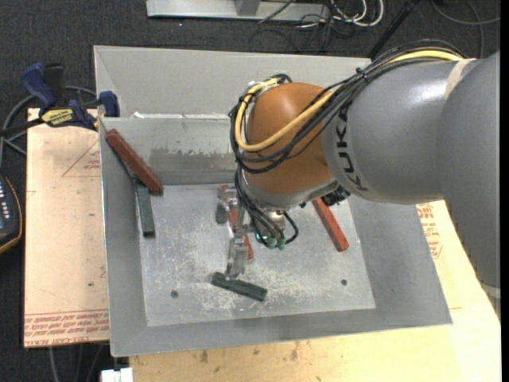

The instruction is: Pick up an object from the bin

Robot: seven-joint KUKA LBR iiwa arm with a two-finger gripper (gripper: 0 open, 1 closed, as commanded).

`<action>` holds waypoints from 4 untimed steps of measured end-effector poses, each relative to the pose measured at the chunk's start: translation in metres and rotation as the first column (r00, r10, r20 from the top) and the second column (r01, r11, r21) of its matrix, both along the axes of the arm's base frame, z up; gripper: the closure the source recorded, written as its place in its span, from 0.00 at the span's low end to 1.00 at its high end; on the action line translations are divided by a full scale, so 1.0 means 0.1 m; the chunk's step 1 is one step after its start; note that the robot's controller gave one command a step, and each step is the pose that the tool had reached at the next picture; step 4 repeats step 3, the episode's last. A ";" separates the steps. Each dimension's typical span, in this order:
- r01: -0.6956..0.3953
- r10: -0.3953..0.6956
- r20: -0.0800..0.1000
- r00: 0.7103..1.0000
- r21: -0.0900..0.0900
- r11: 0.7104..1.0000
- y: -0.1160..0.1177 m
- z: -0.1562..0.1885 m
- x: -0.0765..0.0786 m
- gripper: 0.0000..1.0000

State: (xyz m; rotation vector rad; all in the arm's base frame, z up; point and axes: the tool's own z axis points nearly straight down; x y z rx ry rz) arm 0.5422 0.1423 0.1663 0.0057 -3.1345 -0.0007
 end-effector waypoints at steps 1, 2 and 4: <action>0.056 -0.056 -0.003 0.998 -0.002 0.998 -0.37 -0.96 -0.36 0.00; 0.055 -0.055 0.007 0.998 0.001 0.998 -0.35 -0.92 -0.33 1.00; 0.014 -0.014 0.017 1.000 0.002 1.000 -0.30 0.52 -0.26 1.00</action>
Offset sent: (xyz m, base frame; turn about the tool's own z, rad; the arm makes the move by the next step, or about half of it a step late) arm -0.0326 -0.0354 -0.0916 0.0538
